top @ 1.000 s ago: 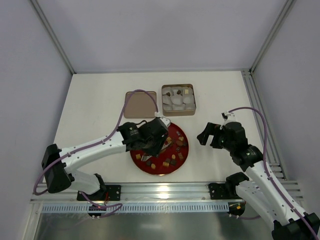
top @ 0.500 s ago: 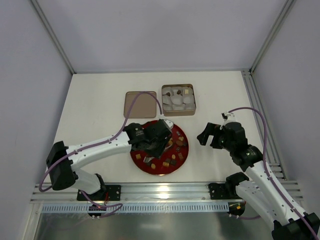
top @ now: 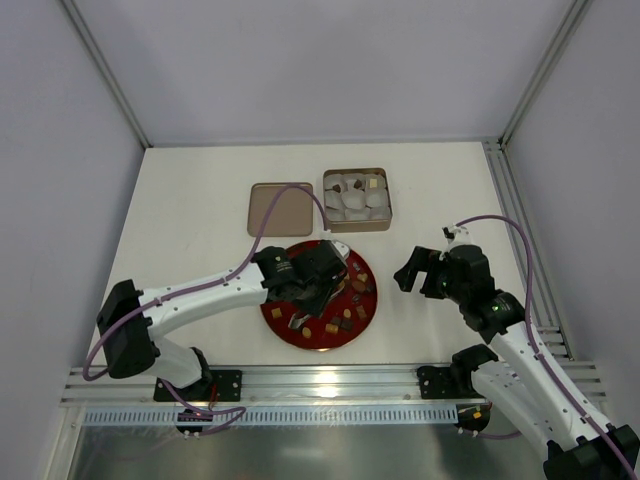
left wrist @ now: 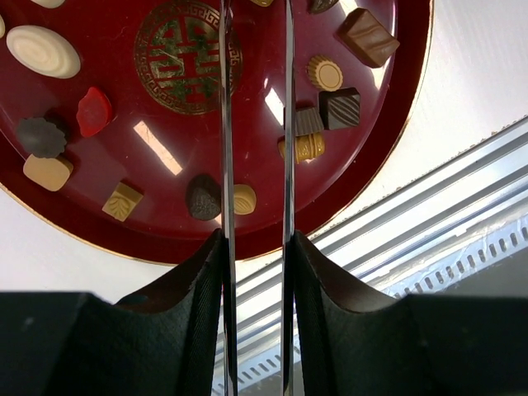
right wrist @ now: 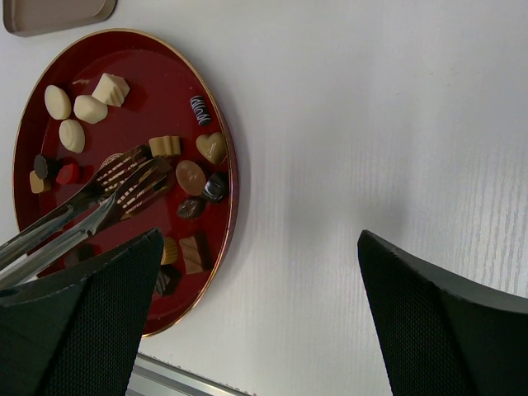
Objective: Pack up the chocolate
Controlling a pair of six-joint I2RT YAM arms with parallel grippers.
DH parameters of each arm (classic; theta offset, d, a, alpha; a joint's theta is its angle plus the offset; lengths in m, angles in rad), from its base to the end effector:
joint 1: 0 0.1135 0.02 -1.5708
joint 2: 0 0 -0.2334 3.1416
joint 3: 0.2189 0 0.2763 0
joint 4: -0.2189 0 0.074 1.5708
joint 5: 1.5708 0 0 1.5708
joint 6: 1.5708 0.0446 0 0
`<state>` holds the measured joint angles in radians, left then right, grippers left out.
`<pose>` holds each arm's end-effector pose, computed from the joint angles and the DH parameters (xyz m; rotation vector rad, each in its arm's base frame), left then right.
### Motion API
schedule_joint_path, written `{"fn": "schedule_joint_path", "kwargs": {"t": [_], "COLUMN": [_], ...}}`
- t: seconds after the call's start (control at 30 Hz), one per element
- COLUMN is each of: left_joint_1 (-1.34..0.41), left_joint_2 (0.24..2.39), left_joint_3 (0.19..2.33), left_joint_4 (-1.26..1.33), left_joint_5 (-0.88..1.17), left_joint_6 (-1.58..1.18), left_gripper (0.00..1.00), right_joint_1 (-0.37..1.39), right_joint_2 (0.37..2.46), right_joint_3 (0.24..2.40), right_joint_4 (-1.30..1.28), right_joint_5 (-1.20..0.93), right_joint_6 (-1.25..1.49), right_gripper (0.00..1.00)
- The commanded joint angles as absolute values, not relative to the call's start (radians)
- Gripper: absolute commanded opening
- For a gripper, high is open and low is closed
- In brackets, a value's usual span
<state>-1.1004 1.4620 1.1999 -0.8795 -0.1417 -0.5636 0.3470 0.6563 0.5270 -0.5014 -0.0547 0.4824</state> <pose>0.1506 -0.2823 0.2262 0.6840 2.6463 -0.3098 0.1929 0.0724 0.2107 0.1210 2.2467 0.5168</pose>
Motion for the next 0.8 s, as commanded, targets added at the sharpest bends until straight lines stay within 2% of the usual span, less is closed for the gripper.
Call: {"fn": "schedule_joint_path", "kwargs": {"t": [0.0, 0.27, 0.77], "left_joint_1": [-1.108, -1.108, -1.108], "left_joint_2": [1.451, 1.414, 1.341], "left_joint_3": [1.229, 1.262, 1.27], "left_joint_4": [-0.868, -0.92, -0.973], "left_joint_5": [-0.153, -0.179, -0.198], "left_joint_6": [-0.554, -0.551, -0.561], "left_gripper": [0.33, 0.29, 0.27], "right_joint_1": [0.35, 0.35, 0.353], "right_joint_2": [0.652, 0.653, 0.649], "right_joint_3": [0.528, 0.535, 0.532], "right_joint_4": [-0.469, -0.469, -0.468], "right_joint_5": [-0.046, -0.048, -0.049], "right_joint_6": [0.488, 0.492, 0.5], "right_gripper": [1.0, 1.0, 1.0]}}
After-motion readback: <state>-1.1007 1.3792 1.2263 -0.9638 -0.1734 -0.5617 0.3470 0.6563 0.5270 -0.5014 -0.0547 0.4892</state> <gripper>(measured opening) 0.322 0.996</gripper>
